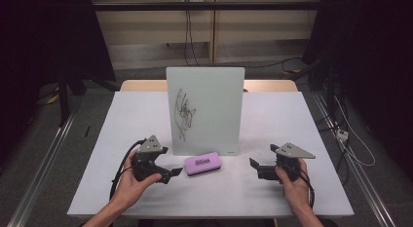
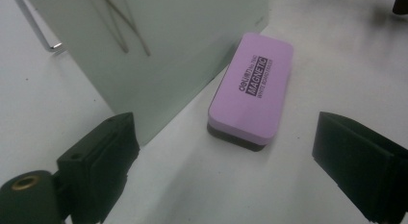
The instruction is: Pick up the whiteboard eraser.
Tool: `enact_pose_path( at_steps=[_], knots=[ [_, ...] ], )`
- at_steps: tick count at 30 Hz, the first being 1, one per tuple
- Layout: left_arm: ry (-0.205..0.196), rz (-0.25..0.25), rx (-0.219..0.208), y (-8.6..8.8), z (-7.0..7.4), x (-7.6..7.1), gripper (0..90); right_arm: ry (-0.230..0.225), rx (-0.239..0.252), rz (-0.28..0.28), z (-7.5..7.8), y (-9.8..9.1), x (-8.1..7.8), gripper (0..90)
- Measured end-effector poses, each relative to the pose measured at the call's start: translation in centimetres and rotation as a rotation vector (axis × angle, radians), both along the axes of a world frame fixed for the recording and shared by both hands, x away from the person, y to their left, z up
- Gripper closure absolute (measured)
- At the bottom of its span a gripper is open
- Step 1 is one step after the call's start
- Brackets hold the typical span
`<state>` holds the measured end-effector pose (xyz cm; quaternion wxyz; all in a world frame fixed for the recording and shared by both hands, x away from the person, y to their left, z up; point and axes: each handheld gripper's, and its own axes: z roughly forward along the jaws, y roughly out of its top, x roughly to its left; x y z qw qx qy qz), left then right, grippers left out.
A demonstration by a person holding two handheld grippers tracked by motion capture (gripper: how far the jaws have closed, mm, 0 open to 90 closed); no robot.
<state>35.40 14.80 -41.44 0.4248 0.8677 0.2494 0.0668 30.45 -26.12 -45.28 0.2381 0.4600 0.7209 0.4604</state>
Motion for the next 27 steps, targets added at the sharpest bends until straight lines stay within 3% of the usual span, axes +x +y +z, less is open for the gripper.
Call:
enact_pose_path(
  at_steps=[6,15,21,27],
  knots=[
    [-0.006,-0.029,0.007,-1.2,0.2,0.3,6.5,-0.005,0.001,0.001,0.0,0.0,0.1,5.5],
    [0.020,-0.072,0.054,-3.3,-0.2,1.0,7.0,-0.003,-0.004,0.009,0.0,0.1,0.0,5.5],
    [0.029,-0.132,0.103,-4.9,-0.4,1.4,9.3,-0.001,-0.006,0.018,0.0,0.2,0.1,5.5],
    [0.011,-0.201,0.167,-7.2,-0.6,1.5,14.1,0.001,-0.006,0.016,0.0,0.1,0.1,5.5]
  ],
)
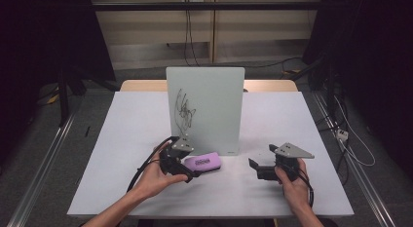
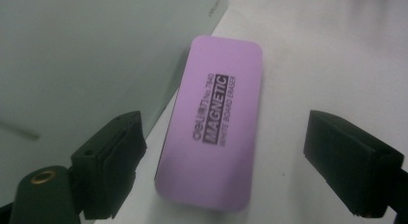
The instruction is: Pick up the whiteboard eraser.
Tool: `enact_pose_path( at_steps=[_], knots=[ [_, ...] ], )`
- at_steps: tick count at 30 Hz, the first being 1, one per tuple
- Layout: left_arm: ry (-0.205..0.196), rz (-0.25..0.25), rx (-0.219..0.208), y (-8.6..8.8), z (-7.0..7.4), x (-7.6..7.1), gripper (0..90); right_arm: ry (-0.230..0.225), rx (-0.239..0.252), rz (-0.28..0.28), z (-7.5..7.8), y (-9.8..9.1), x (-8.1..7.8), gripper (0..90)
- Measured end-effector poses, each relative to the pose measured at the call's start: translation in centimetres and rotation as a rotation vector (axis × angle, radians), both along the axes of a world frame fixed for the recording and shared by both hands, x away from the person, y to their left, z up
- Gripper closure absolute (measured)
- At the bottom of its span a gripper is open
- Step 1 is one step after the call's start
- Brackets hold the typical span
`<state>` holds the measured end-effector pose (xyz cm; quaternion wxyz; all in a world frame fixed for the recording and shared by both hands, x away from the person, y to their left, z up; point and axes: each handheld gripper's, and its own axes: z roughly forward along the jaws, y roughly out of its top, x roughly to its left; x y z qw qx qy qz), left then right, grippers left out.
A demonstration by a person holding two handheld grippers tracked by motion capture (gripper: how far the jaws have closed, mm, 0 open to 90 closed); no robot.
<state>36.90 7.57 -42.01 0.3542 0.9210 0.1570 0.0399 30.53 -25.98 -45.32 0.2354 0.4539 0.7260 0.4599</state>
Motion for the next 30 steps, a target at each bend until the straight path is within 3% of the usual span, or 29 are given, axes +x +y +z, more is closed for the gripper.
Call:
enact_pose_path(
  at_steps=[11,15,18,22,30],
  knots=[
    [0.002,-0.059,0.038,-2.6,-0.2,1.2,22.7,0.009,0.004,0.011,-0.1,0.0,0.1,5.5],
    [0.001,-0.078,0.074,-3.3,-0.4,1.4,26.2,0.009,-0.001,0.017,-0.1,0.1,0.1,5.5],
    [0.020,-0.085,0.098,-3.3,-0.9,1.5,28.1,0.010,0.001,0.022,-0.1,0.1,0.0,5.5],
    [0.006,-0.088,0.124,-3.2,-1.3,1.6,33.2,0.011,0.002,0.020,-0.2,0.0,0.0,5.5],
    [-0.001,-0.084,0.127,-2.9,-1.4,1.5,38.8,0.014,0.005,0.019,-0.2,0.1,0.0,5.5]
  ],
)
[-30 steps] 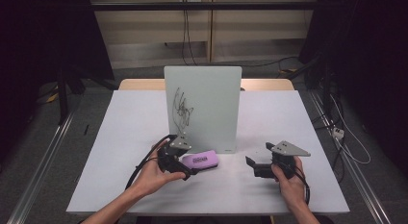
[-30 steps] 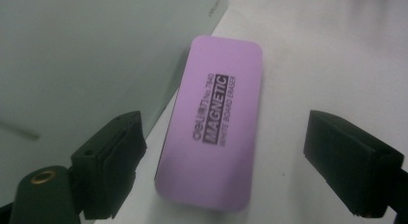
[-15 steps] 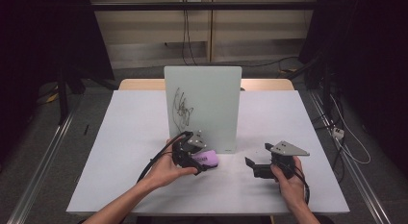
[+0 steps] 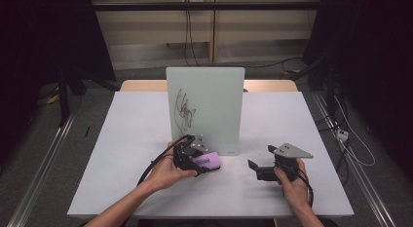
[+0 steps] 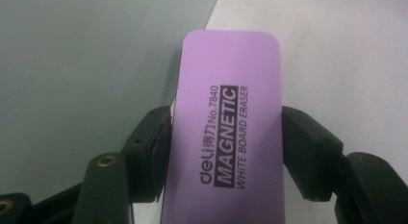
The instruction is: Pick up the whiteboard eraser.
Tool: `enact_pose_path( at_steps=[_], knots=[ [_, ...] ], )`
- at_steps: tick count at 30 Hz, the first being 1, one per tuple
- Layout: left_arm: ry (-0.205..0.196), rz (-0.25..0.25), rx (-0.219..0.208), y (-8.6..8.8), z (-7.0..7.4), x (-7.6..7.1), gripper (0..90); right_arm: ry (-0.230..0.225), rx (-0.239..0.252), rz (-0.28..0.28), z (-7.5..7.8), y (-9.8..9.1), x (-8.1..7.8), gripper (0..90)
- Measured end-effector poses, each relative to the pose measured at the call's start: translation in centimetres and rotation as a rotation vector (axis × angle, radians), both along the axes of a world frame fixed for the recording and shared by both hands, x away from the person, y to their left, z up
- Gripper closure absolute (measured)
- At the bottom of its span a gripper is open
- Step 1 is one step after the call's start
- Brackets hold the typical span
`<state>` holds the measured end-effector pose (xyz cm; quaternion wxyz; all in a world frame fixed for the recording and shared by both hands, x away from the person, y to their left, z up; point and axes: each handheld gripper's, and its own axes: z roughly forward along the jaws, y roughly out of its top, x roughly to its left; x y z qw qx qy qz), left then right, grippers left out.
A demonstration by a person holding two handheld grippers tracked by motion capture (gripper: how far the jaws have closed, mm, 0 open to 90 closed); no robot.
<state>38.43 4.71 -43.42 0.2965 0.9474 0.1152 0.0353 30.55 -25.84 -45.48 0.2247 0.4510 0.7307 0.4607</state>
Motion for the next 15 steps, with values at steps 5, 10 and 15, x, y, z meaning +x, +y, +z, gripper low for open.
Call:
enact_pose_path(
  at_steps=[5,10,15],
  knots=[
    [0.004,-0.006,0.007,0.01,-0.13,0.08,38.8,-0.002,-0.002,0.001,0.01,-0.04,-0.01,5.5],
    [0.009,-0.004,0.012,0.01,-0.28,0.07,38.7,-0.002,-0.004,0.001,0.01,-0.04,-0.01,5.5],
    [-0.006,-0.010,0.020,-0.09,-0.22,-0.07,39.7,-0.002,-0.004,0.001,0.02,-0.02,-0.02,5.5]
  ],
)
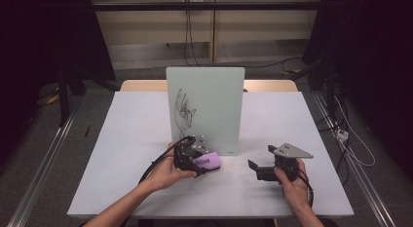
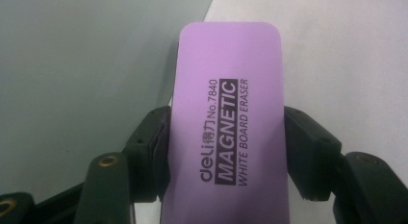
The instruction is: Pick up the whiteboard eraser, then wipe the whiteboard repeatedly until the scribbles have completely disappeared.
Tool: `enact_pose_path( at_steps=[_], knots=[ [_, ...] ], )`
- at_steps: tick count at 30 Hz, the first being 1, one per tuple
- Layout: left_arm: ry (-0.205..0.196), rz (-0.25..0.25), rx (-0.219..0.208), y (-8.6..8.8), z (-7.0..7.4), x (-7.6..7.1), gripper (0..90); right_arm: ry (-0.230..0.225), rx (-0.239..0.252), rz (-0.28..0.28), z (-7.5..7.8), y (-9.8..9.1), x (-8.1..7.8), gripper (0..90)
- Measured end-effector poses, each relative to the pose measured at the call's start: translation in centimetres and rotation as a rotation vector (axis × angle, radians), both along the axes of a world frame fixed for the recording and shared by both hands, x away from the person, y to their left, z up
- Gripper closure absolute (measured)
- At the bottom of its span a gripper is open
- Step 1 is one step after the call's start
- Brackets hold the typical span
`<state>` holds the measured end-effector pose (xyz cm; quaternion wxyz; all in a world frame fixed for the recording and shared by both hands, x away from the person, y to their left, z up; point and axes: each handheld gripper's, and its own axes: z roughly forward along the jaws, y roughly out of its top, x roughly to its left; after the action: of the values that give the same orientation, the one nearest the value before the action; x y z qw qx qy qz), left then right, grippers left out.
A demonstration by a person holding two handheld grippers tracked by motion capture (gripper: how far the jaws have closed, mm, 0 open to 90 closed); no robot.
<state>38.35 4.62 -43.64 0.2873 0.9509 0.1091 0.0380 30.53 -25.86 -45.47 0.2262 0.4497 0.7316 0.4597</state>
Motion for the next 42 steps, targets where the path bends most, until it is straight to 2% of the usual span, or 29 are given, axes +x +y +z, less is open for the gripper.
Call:
enact_pose_path(
  at_steps=[6,8,9,14,17,22,26,32,40,42],
  knots=[
    [0.019,0.002,-0.027,0.3,0.2,0.1,40.2,-0.001,-0.001,0.002,0.0,0.0,0.0,5.5],
    [0.008,0.007,-0.033,0.6,0.5,0.1,40.2,-0.003,-0.002,0.000,0.0,0.0,0.0,5.4],
    [0.019,0.001,-0.050,0.7,0.5,0.1,40.3,-0.003,-0.001,0.000,0.0,0.0,0.0,5.5],
    [0.018,0.008,-0.096,1.3,1.1,0.0,40.3,0.001,0.002,-0.001,0.0,0.2,0.2,5.5],
    [0.011,0.010,-0.120,1.7,1.6,0.0,40.4,0.004,0.005,-0.006,-0.1,0.2,0.4,5.5],
    [-0.023,0.033,-0.168,2.6,2.8,-0.3,40.4,0.005,0.002,-0.007,-0.1,0.3,0.5,5.5],
    [-0.024,0.037,-0.213,3.2,3.4,-0.2,40.4,0.004,0.004,-0.002,-0.1,0.2,0.4,5.5],
    [-0.035,0.052,-0.219,3.6,3.9,-0.1,40.4,0.001,0.005,0.001,-0.1,0.1,0.3,5.5],
    [-0.046,0.071,-0.262,4.5,4.8,-0.1,40.4,-0.006,0.004,0.003,0.0,0.0,0.4,5.5],
    [-0.043,0.081,-0.261,4.8,5.0,0.0,40.4,0.001,0.006,-0.002,0.0,0.0,0.5,5.5]
  ],
)
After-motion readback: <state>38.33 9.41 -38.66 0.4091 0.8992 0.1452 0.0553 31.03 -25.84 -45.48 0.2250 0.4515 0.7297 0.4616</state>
